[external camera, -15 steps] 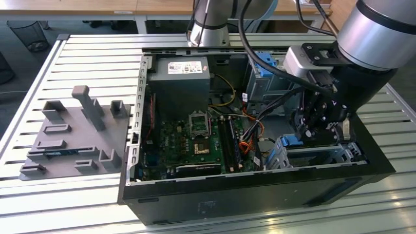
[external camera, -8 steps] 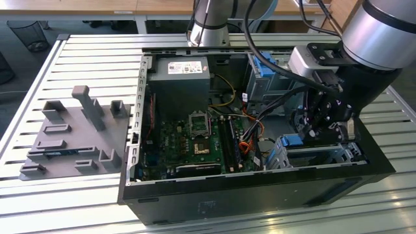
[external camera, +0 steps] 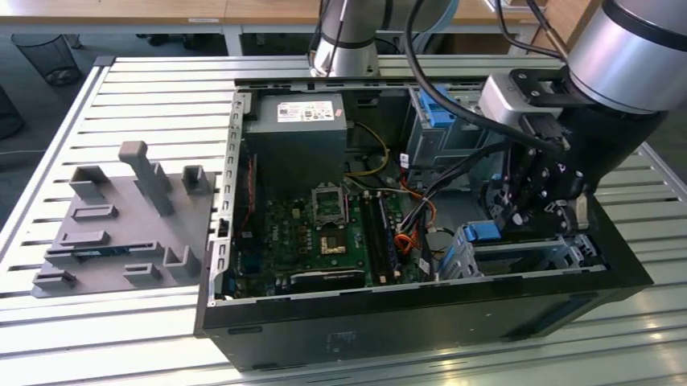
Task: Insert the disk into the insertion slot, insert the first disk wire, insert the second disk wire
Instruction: 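Insert the first disk wire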
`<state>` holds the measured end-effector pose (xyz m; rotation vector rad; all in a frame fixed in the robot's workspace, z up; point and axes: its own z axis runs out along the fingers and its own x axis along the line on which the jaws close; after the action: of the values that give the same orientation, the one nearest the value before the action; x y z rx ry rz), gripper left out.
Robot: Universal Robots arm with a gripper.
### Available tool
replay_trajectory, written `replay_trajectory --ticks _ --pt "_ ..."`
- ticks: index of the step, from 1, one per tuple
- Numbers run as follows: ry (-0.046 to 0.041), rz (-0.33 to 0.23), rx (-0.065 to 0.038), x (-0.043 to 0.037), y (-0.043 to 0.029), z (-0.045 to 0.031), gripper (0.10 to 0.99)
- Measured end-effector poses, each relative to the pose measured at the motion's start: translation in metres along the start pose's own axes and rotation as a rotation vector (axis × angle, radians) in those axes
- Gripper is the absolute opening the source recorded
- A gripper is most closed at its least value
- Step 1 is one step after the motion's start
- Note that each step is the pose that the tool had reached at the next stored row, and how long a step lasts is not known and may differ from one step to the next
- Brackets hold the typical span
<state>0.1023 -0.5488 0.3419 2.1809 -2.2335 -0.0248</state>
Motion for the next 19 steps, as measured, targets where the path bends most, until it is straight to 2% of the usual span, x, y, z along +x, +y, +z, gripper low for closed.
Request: replay_trajectory --ticks 4,13,16,19 --pt "-0.0001 0.0 0.0 0.0 0.0001 -0.0047 0.106" --pt "-0.0001 0.0 0.0 -0.0001 0.0005 -0.0204 0.106" --pt "-0.0023 0.0 0.0 -0.0005 -0.0026 -0.0208 0.106" --pt "-0.0046 0.0 0.0 -0.0018 -0.0096 -0.021 0.106"
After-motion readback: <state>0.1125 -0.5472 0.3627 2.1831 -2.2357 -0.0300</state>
